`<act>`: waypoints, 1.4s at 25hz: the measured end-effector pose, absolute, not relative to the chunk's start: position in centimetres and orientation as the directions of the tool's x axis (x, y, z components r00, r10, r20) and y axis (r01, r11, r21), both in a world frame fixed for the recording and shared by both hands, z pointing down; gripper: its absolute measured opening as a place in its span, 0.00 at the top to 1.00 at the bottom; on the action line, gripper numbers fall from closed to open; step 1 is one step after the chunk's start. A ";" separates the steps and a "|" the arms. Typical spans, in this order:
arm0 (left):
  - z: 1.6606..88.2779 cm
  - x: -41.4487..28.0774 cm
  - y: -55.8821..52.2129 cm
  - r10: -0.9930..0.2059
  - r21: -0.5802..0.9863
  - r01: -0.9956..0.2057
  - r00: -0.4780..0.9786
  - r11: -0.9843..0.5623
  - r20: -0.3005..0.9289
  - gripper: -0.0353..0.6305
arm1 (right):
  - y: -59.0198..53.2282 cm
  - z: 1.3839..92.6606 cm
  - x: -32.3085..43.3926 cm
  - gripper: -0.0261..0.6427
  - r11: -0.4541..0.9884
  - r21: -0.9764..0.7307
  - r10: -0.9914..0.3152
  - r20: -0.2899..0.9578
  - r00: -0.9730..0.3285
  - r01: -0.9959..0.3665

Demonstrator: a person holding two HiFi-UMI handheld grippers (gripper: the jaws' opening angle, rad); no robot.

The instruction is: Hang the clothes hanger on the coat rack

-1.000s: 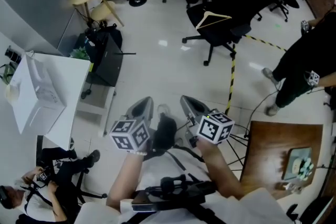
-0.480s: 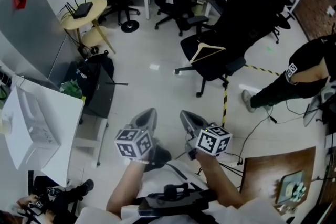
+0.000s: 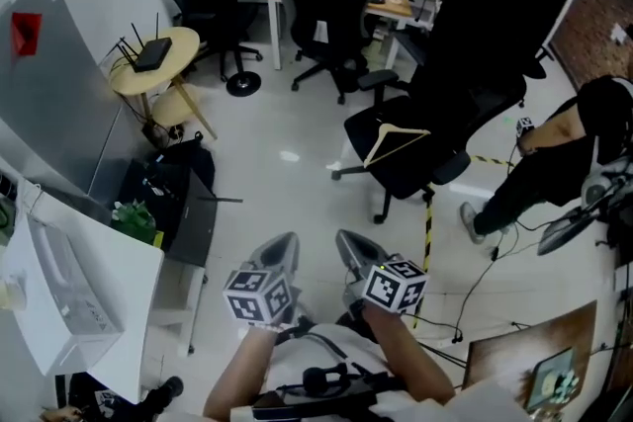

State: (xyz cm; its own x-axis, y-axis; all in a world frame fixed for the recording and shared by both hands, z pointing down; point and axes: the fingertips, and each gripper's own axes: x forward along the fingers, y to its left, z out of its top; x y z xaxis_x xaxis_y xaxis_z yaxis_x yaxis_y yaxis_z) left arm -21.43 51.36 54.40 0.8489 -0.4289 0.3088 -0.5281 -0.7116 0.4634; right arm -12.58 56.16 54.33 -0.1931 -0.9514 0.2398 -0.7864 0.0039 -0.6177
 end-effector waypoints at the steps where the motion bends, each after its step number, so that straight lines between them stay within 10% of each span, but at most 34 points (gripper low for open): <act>1: 54.6 -21.3 50.6 -0.425 0.471 -0.526 0.850 -0.708 0.310 0.97 | 55.7 54.6 -12.1 0.91 -0.020 -0.617 -0.953 0.251 -0.172 -0.787; 13: 56.6 -15.0 43.4 -0.354 0.457 -0.480 0.873 -0.749 0.336 0.97 | 50.0 58.4 -2.2 0.75 -0.256 -0.602 -0.939 0.340 0.048 -0.756; 35: 58.0 8.3 22.2 -0.315 0.436 -0.487 0.856 -0.757 0.410 0.97 | 29.1 65.1 20.3 0.65 -0.363 -0.586 -0.874 0.483 0.047 -0.725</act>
